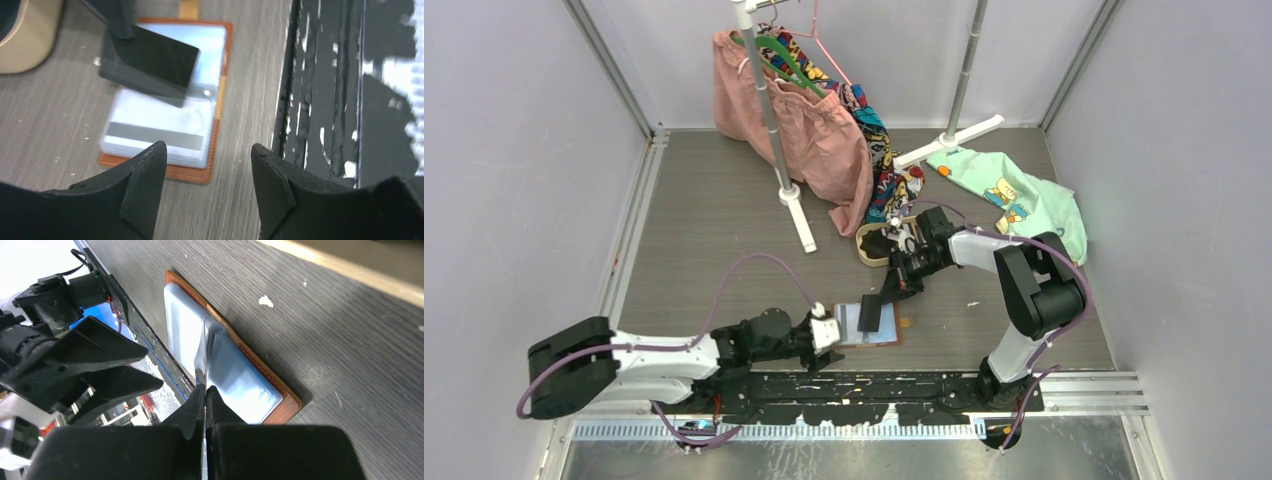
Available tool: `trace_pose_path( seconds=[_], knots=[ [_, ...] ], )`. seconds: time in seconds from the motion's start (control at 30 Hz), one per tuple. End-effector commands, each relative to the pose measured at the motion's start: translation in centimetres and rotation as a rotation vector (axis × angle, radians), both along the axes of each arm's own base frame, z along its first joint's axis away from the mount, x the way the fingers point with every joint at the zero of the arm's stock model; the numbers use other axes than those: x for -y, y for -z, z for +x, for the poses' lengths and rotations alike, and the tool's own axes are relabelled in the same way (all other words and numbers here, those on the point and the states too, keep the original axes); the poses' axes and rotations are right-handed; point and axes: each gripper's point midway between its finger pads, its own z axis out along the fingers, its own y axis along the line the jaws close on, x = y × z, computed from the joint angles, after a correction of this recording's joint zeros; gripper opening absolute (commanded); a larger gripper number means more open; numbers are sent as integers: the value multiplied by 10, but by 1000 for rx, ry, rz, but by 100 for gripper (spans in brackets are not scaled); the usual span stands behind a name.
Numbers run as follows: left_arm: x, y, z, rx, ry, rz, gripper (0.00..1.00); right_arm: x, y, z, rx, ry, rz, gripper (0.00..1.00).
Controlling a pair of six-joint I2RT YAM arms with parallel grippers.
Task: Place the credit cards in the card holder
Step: Insert the credit card into the card holder.
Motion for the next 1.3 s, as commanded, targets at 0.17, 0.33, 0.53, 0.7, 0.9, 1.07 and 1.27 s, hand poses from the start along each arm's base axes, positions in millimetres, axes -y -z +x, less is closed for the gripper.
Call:
trace_pose_path(
  seconds=[0.17, 0.33, 0.53, 0.7, 0.9, 1.07, 1.27],
  knots=[
    [25, 6, 15, 358, 114, 83, 63, 0, 0, 4, 16, 32, -5, 1],
    [24, 16, 26, 364, 59, 119, 62, 0, 3, 2, 5, 42, -14, 1],
    [22, 29, 28, 309, 24, 150, 56, 0, 5, 0, -8, 42, -13, 1],
    [21, 36, 29, 283, 3, 165, 54, -1, 7, -4, -10, 27, -17, 1],
    [22, 42, 31, 252, -22, 169, 49, -5, 8, -11, -5, -8, -14, 1],
    [21, 46, 30, 237, -28, 173, 48, -5, 11, -12, -26, -5, -21, 1],
    [22, 50, 31, 215, -34, 183, 47, -4, 14, -13, -41, 1, -33, 1]
  ],
)
